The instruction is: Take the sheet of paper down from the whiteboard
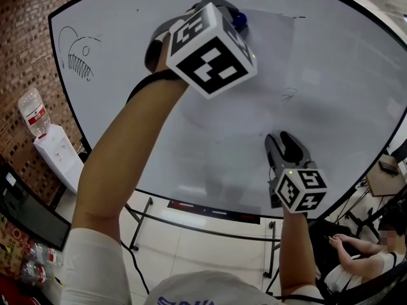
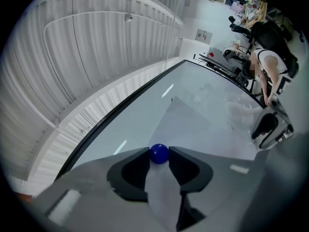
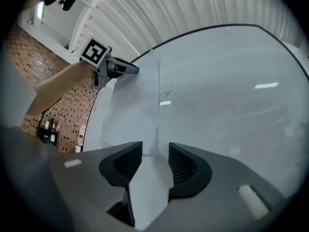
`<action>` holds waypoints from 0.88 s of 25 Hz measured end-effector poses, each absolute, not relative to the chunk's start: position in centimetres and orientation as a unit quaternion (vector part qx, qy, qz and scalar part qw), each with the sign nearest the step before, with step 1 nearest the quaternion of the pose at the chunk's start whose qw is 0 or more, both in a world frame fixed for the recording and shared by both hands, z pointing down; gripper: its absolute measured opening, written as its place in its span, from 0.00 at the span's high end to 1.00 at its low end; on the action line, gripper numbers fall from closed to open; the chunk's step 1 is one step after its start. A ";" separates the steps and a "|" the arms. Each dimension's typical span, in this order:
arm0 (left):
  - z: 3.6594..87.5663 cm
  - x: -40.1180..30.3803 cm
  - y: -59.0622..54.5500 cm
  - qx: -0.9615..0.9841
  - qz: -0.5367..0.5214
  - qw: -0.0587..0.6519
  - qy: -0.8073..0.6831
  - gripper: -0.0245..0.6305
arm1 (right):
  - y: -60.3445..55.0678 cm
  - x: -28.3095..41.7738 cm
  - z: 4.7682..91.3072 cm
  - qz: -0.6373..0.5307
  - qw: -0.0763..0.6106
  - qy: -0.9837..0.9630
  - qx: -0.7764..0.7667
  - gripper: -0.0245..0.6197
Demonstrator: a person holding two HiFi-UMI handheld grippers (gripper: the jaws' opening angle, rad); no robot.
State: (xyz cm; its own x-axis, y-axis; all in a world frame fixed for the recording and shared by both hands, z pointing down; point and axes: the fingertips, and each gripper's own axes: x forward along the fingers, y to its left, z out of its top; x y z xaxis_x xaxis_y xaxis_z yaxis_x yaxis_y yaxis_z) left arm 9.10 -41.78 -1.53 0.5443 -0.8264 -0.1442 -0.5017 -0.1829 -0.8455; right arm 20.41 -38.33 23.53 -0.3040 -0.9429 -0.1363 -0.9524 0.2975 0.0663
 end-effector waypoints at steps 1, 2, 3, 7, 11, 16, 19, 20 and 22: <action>-1.5 9.1 -41.8 -0.749 -0.176 0.460 0.443 0.76 | -38.5 20.1 23.4 0.068 0.035 0.804 -0.589 0.69; -1.5 9.2 -41.8 -0.749 -0.176 0.461 0.443 0.76 | -38.6 19.8 23.4 0.068 0.034 0.804 -0.589 0.69; -1.5 9.2 -41.8 -0.749 -0.176 0.461 0.443 0.76 | -38.7 19.6 23.4 0.066 0.034 0.805 -0.589 0.69; -1.5 9.3 -41.7 -0.751 -0.173 0.461 0.441 0.76 | -39.1 19.2 23.4 0.064 0.034 0.800 -0.595 0.79; -1.6 9.3 -41.7 -0.753 -0.170 0.460 0.439 0.76 | -39.4 19.4 23.3 0.066 0.038 0.798 -0.598 0.90; -1.5 9.3 -41.7 -0.755 -0.168 0.460 0.437 0.76 | -39.2 19.3 23.4 0.075 0.037 0.802 -0.592 0.95; -1.5 9.3 -41.7 -0.756 -0.168 0.459 0.434 0.76 | -39.0 19.3 23.4 0.077 0.040 0.805 -0.586 0.95; -1.5 9.3 -41.7 -0.757 -0.168 0.459 0.434 0.76 | -38.8 19.3 23.4 0.079 0.040 0.807 -0.584 0.95; -1.6 9.3 -41.6 -0.758 -0.165 0.458 0.433 0.76 | -38.5 19.2 23.3 0.083 0.041 0.809 -0.580 0.95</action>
State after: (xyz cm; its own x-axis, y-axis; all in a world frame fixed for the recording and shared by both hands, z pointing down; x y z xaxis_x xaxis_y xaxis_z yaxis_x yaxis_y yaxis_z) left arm 9.31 -41.64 -1.57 0.5699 -0.8086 -0.1461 -0.5055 -0.2048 -0.8382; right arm 19.25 -38.51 23.33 -0.3233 -0.9321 -0.1632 -0.9458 0.3127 0.0875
